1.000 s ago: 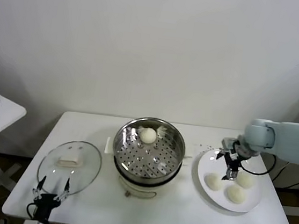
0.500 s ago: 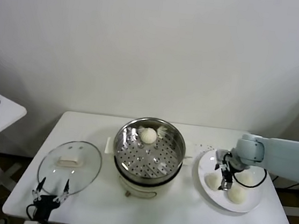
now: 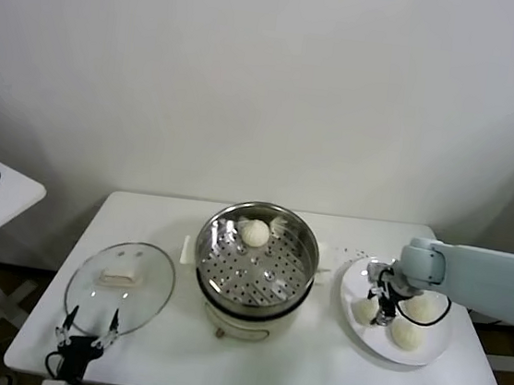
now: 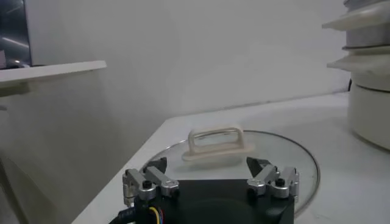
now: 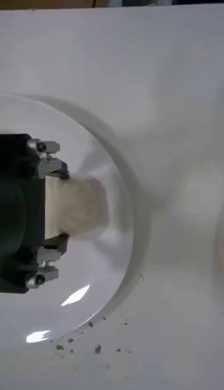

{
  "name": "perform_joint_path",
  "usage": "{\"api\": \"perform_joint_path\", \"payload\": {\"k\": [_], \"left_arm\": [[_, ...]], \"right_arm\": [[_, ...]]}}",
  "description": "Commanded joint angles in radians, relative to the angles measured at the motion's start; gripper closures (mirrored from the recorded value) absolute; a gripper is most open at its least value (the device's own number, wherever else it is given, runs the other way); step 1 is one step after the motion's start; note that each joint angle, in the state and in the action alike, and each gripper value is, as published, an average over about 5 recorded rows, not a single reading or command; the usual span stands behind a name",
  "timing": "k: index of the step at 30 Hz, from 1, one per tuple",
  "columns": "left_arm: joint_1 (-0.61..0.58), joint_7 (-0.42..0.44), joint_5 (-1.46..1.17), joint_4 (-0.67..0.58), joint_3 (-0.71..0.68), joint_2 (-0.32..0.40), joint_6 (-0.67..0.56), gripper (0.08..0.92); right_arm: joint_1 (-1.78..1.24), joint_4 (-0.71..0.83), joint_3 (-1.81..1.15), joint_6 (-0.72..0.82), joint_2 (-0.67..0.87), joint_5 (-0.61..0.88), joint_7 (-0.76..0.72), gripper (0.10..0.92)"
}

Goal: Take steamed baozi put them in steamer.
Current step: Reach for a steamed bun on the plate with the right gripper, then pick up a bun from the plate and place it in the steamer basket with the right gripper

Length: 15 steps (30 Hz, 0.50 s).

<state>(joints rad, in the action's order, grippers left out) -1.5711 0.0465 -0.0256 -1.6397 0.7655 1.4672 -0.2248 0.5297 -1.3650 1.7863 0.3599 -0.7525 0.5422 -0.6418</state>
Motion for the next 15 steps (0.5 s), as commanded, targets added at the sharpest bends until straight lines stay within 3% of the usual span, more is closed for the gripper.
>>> {"api": "perform_joint_path", "payload": {"k": [1,7,15], "left_arm": [[0.001,0.0,0.0,0.002,-0.001,0.0,-0.002,0.177],[0.0,-0.002,0.001,0.001,0.001,0.003,-0.003,0.177],[-0.009,-0.002,0.006,-0.01,0.008,0.006,-0.003,0.177]], "right_arm": [[-0.025,0.018,-0.027,0.004,0.003,-0.019,0.001,0.475],[0.077,-0.038,0.008,-0.005,0.026,-0.003,-0.01,0.513],[0.547,-0.225,0.256,-0.044,0.009,0.177,-0.087,0.503]]}}
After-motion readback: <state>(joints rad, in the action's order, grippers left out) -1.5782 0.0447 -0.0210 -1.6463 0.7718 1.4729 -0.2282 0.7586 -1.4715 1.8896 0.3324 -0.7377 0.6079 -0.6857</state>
